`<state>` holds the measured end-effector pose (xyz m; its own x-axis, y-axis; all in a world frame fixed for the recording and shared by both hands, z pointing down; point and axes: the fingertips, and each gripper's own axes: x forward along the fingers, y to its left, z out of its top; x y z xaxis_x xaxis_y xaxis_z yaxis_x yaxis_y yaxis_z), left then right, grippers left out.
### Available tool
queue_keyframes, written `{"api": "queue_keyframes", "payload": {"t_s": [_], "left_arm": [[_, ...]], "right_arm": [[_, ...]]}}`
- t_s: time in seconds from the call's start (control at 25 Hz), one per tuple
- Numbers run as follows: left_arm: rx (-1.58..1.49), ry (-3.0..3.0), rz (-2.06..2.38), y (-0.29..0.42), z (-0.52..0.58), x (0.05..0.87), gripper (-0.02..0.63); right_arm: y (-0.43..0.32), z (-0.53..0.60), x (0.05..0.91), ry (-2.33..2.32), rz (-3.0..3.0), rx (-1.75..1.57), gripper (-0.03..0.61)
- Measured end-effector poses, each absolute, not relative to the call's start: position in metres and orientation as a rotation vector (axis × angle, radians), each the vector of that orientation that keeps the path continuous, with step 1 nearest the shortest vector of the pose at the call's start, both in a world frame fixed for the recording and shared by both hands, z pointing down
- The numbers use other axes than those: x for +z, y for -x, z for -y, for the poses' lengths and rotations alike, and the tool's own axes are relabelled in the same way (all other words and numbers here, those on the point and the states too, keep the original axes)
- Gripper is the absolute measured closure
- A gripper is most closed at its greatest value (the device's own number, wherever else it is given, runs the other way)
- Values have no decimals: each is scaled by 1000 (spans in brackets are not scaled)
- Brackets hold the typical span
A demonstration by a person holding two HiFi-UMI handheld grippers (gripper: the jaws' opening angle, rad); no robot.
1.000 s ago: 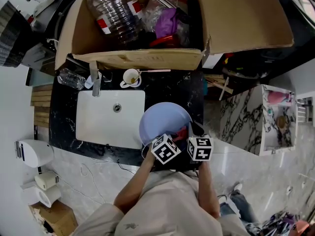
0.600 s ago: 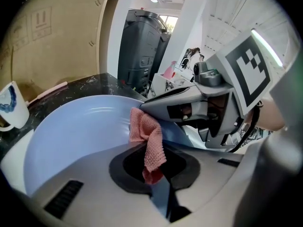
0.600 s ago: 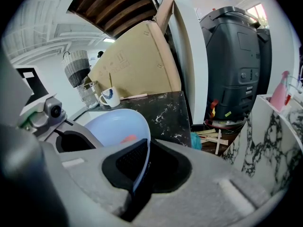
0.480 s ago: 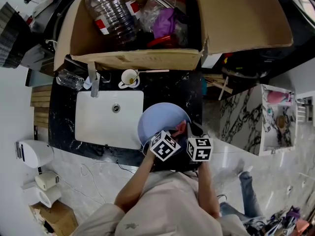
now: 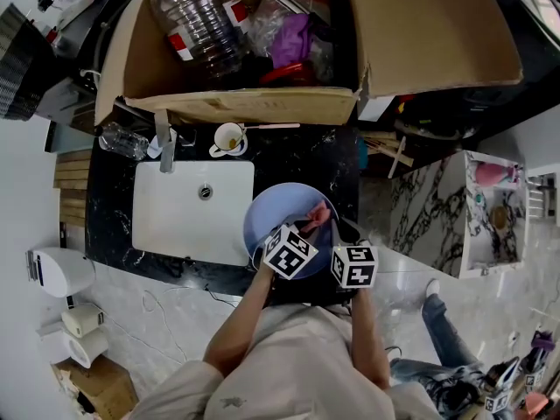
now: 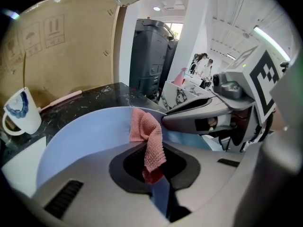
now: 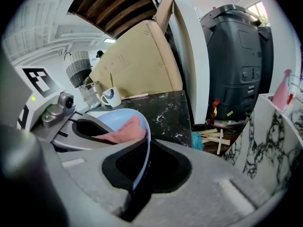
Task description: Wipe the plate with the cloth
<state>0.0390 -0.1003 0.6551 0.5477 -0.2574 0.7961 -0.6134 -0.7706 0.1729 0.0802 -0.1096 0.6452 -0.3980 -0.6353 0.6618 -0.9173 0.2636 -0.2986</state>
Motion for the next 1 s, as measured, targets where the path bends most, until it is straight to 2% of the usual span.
{"api": "queue_keyframes", "payload": {"t_s": [1.0], "left_arm": [[1180,-2216,928,14,127,655,580]], "right_arm": [[-80,110,646,-1411,2121,922,551]]}}
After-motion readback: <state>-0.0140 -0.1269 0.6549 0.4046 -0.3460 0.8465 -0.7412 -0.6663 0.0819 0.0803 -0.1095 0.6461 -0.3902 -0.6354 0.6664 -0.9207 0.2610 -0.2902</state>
